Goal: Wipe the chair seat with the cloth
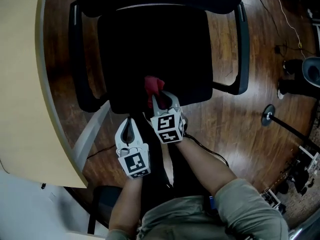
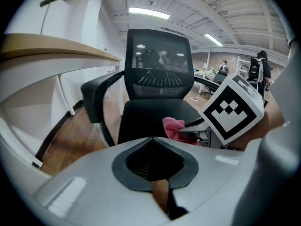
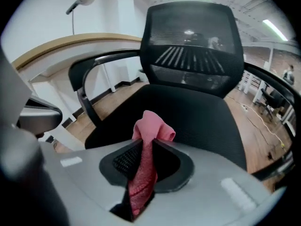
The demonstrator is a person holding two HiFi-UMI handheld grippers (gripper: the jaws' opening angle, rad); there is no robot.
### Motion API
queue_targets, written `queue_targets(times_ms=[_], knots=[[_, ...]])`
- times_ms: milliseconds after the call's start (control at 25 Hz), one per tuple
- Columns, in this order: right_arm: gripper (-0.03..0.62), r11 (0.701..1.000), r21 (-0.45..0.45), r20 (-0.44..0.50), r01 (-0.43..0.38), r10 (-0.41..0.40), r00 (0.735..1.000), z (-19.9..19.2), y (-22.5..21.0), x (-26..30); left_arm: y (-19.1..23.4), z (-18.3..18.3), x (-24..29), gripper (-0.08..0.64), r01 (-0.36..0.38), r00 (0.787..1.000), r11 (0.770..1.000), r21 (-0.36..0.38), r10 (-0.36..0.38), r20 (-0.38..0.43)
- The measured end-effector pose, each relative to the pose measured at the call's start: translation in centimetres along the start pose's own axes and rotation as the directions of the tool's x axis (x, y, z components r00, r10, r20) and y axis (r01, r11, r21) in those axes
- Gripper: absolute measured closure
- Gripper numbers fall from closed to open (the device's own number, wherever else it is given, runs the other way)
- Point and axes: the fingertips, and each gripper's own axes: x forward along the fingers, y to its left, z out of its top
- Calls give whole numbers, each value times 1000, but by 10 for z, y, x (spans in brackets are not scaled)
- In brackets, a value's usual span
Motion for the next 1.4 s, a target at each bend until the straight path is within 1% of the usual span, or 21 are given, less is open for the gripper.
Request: queue_targets(times_ms=[80,160,320,480,560,640,840,1000,1160,1280,1400], knots=[[532,996,-54,0,-69,69,998,9,43,8,27,-10,-9,555,-48,999,999,-25,48,2],[532,986,-101,-4,-131,131,991,15,81,15,50,-20,-18,555,-87,996,995,-50,87,-2],[532,958,-177,-38,-225,222,974,12,143,26,82,-39,-32,555,-137,991,986,-96,136,-15],[532,932,-231,-94,-278,263,960,-4,180,37,100,-57,-41,555,-164,986,978,-129,162,-30],[532,926,-245,-120,-287,265,957,-14,188,42,106,-64,-43,555,-170,985,976,-137,167,-35],[532,926,-248,-140,-286,258,956,-23,189,45,109,-67,-43,555,-170,985,976,-138,167,-38],[532,940,-228,-145,-255,226,963,-31,169,46,101,-62,-32,555,-145,989,983,-112,142,-31],[532,963,-176,-142,-202,178,974,-33,134,39,77,-44,-21,555,-85,996,994,-63,83,-38],[532,986,-107,-153,-127,110,982,-33,73,23,37,-16,-6,555,-47,999,998,-40,47,-15],[532,999,-25,-158,-40,35,987,-35,23,9,3,10,9,555,28,1000,999,19,-27,-11],[532,997,57,-172,50,-40,984,-52,-29,-6,-35,22,21,555,96,995,993,69,-95,-10]])
